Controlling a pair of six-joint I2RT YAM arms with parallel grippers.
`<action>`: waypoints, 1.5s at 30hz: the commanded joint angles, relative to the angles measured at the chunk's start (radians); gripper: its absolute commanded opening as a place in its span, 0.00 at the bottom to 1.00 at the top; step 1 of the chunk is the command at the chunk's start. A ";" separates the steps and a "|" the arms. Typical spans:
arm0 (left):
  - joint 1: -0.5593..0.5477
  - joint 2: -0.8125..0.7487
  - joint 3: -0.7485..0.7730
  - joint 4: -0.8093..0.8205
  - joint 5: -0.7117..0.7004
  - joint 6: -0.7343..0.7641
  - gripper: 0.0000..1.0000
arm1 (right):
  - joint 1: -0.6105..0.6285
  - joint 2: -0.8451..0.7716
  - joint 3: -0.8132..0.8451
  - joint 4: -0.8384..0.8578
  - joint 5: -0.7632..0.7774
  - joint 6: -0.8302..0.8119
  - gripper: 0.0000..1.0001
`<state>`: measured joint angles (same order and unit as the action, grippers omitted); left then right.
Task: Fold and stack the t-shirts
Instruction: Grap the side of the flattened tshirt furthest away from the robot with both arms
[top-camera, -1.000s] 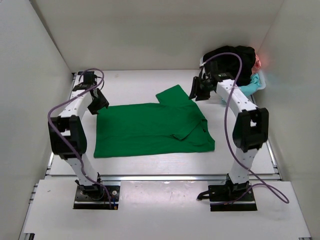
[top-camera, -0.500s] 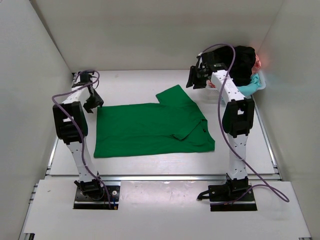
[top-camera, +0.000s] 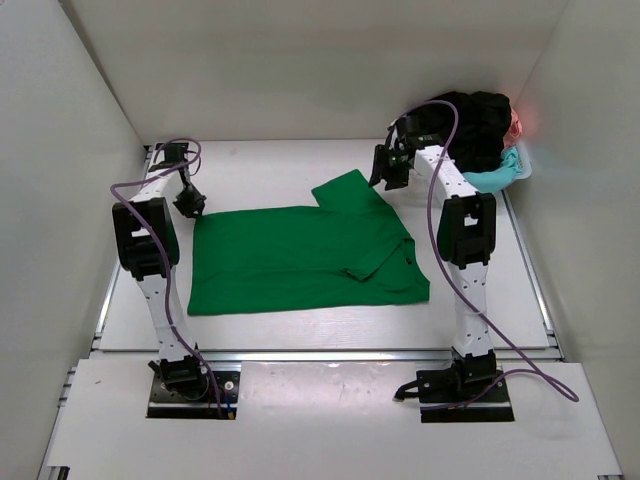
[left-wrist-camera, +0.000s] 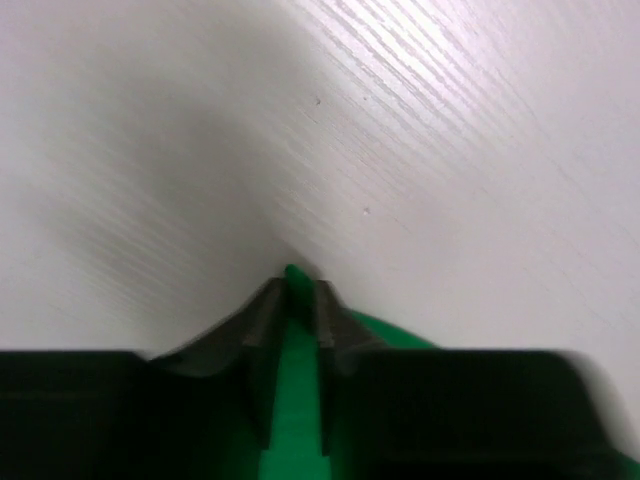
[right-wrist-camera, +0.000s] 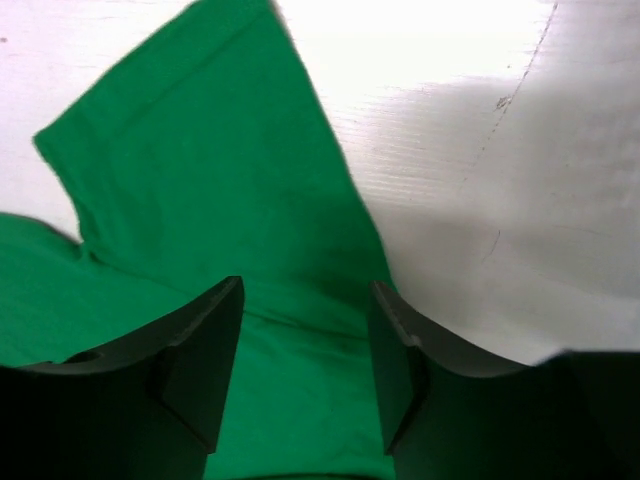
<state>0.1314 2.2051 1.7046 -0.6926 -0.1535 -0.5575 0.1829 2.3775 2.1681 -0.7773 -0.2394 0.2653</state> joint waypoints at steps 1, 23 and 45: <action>0.001 0.010 0.013 0.002 0.032 -0.004 0.15 | 0.012 0.023 0.049 0.023 0.017 -0.008 0.51; 0.019 -0.082 -0.097 0.081 0.206 0.044 0.00 | 0.069 0.143 0.105 0.006 0.158 0.020 0.70; 0.056 -0.130 -0.181 0.097 0.252 0.036 0.00 | 0.064 0.186 0.157 0.053 0.123 -0.018 0.59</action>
<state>0.1757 2.1296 1.5478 -0.5667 0.0914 -0.5243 0.2577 2.5309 2.2745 -0.7139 -0.0696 0.2569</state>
